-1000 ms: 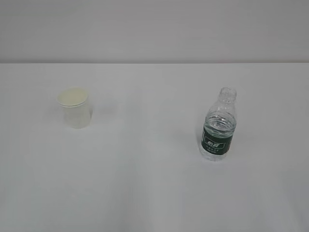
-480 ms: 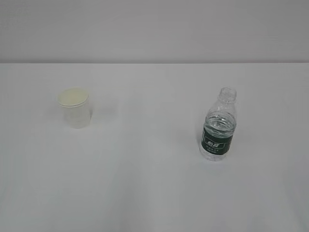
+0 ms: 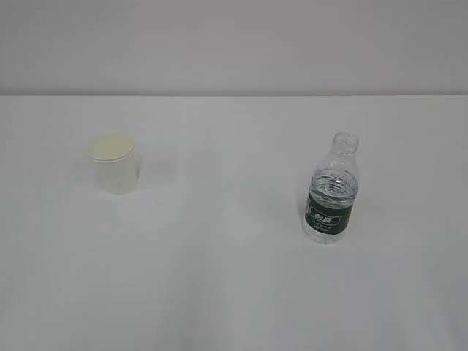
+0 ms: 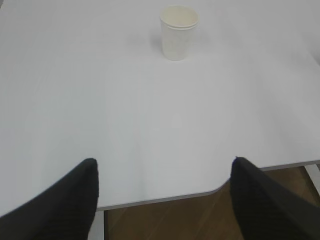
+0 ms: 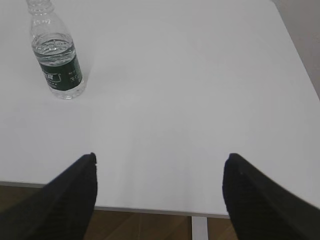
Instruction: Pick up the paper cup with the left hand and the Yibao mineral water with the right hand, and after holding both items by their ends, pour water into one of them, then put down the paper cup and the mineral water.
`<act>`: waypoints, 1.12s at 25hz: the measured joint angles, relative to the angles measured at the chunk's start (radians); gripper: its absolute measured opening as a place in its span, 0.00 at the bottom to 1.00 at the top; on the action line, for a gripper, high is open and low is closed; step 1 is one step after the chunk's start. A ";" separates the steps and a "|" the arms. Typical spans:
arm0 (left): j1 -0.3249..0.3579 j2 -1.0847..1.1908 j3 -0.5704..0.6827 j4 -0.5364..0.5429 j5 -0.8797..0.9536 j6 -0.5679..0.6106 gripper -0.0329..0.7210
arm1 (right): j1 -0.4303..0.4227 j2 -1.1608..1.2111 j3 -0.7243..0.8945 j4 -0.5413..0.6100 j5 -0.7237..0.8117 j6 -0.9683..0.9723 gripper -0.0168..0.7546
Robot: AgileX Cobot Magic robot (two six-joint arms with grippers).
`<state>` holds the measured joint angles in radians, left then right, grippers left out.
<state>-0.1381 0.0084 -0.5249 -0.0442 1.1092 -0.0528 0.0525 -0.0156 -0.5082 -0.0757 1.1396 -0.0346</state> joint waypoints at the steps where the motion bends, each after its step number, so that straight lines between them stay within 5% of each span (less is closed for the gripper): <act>1: 0.000 0.000 0.000 0.000 0.000 0.000 0.82 | 0.000 0.000 0.000 0.000 0.000 0.000 0.79; 28: 0.000 0.000 0.000 0.000 0.000 0.000 0.82 | 0.000 0.000 -0.059 0.155 -0.160 -0.172 0.86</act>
<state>-0.1381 0.0084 -0.5249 -0.0442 1.1092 -0.0528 0.0525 -0.0156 -0.5669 0.0788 0.9798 -0.2064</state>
